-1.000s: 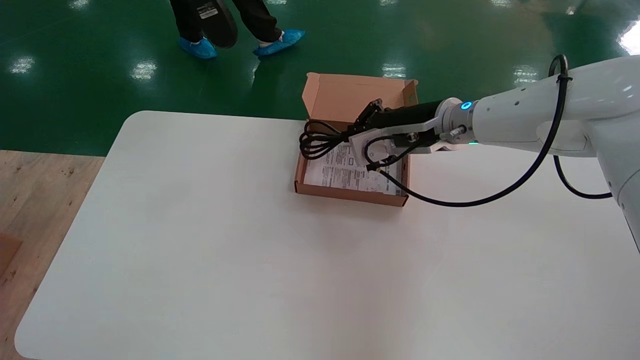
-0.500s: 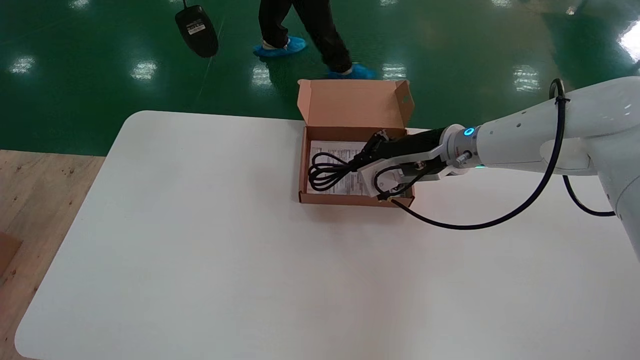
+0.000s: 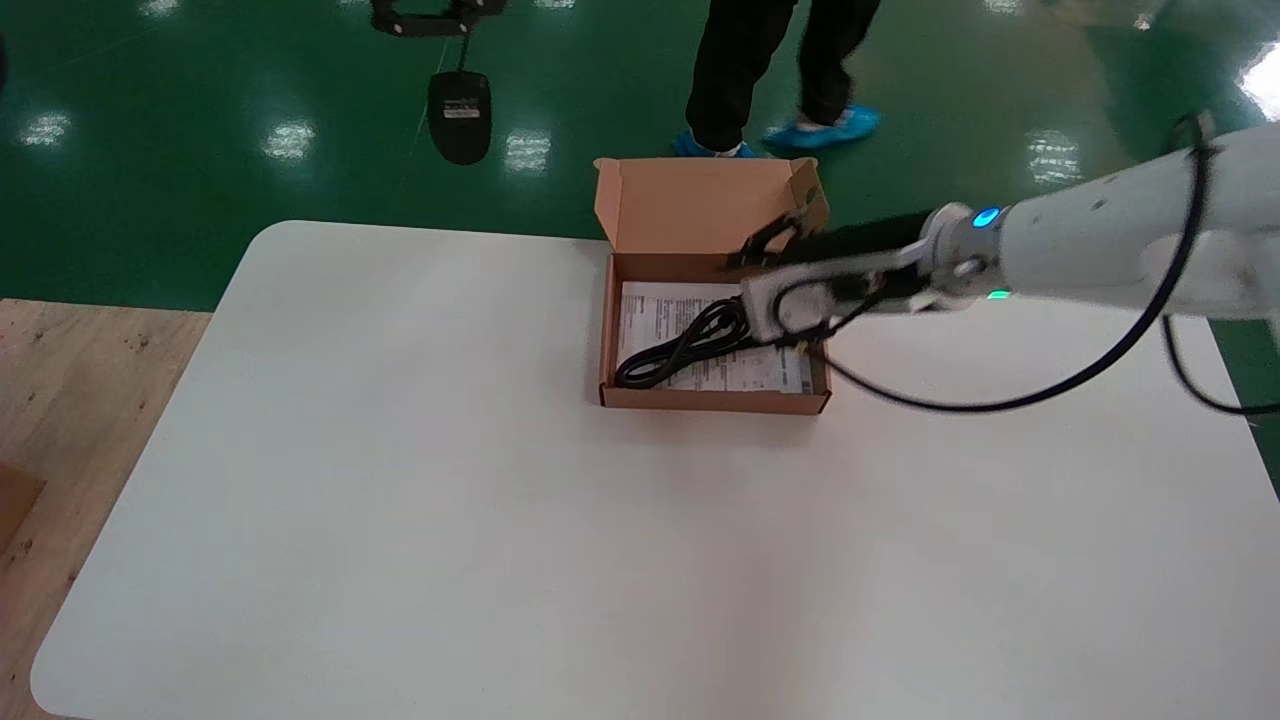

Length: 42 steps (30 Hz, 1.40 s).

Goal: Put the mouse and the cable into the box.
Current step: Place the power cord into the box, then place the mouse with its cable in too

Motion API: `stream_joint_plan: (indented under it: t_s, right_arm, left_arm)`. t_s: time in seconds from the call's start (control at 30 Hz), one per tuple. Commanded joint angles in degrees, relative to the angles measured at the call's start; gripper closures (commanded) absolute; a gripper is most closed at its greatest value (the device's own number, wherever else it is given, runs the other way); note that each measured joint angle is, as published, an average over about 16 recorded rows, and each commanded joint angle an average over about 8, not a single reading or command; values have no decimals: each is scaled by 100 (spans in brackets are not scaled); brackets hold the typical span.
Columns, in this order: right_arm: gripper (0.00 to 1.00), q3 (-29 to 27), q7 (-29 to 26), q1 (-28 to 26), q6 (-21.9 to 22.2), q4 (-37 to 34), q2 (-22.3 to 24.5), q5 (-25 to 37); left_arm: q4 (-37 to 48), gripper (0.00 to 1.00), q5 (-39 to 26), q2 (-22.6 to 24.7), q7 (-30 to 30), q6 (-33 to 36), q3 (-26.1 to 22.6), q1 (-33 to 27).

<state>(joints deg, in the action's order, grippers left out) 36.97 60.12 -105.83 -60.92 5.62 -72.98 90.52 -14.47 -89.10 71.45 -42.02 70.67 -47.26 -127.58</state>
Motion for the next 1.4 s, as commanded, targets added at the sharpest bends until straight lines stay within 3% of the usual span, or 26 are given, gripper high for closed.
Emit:
stream_joint_plan:
  t_s: [0.03,0.33,0.53,0.87,1.27,1.3,1.4]
  right_arm:
    - [0,-75,-136,-167,-66,-79,110,-108]
    - [0,-138,-564,-1009,-184,-318,1007,-163]
    - [0,-28,-744,-1241,-38,-492,1407,6]
    - [0,98,-793,-1318,-90,-622,1729,187]
    - [0,125,-813,-1451,-251,-620,1836,222]
    - [0,126,-809,-1461,-265,-617,1845,224]
    - [0,130,-792,-1482,-308,-607,1872,230]
  left_arm:
    - [59,100,107,131,-104,58,49,86]
    - [121,100,766,658,-596,195,276,930]
    - [-394,100,1184,718,-518,-556,150,1753]
    - [-965,100,1780,726,377,-1983,-580,2715]
    - [-1054,100,1767,694,1003,-2470,-1665,2882]
    - [-1047,96,1766,691,1053,-2490,-1730,2882]
    - [-1034,58,1769,689,1215,-2543,-1905,2866]
